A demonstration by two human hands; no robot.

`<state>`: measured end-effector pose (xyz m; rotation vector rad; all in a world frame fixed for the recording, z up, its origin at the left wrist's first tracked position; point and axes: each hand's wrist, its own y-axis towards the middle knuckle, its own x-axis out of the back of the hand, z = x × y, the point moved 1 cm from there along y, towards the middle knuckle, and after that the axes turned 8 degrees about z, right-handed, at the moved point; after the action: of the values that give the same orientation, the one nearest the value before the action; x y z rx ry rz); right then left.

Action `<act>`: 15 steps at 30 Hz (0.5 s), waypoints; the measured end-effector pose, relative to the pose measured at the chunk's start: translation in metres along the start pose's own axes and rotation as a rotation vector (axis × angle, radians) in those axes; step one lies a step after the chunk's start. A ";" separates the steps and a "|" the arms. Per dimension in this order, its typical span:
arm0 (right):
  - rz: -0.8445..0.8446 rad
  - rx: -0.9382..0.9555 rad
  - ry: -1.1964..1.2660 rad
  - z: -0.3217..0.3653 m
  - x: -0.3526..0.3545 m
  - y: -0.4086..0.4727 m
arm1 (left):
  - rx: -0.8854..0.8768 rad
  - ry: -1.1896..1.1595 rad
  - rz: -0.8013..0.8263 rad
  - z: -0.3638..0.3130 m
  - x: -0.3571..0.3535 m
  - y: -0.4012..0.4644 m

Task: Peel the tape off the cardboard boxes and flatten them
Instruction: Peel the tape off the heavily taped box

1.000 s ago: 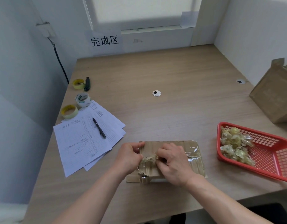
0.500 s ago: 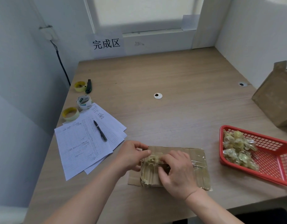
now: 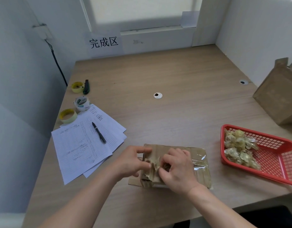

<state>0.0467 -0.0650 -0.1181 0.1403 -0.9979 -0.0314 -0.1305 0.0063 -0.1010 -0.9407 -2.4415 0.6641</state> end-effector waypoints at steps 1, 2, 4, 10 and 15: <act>-0.005 0.041 -0.013 0.000 0.000 -0.001 | 0.000 -0.051 0.011 0.002 0.003 -0.001; -0.007 0.083 -0.029 0.001 -0.001 -0.003 | 0.001 -0.090 0.007 0.002 0.006 -0.001; -0.017 0.152 -0.062 0.001 -0.002 -0.005 | 0.015 -0.079 -0.043 -0.004 0.010 0.001; -0.063 0.205 -0.084 0.004 -0.002 -0.010 | 0.121 0.446 -0.134 -0.033 0.004 0.032; -0.166 0.137 -0.010 0.005 0.003 -0.018 | 0.202 0.548 -0.041 -0.049 0.009 0.040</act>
<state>0.0445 -0.0833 -0.1154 0.3485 -0.9961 -0.1152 -0.0899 0.0527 -0.0836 -0.8533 -1.8697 0.5390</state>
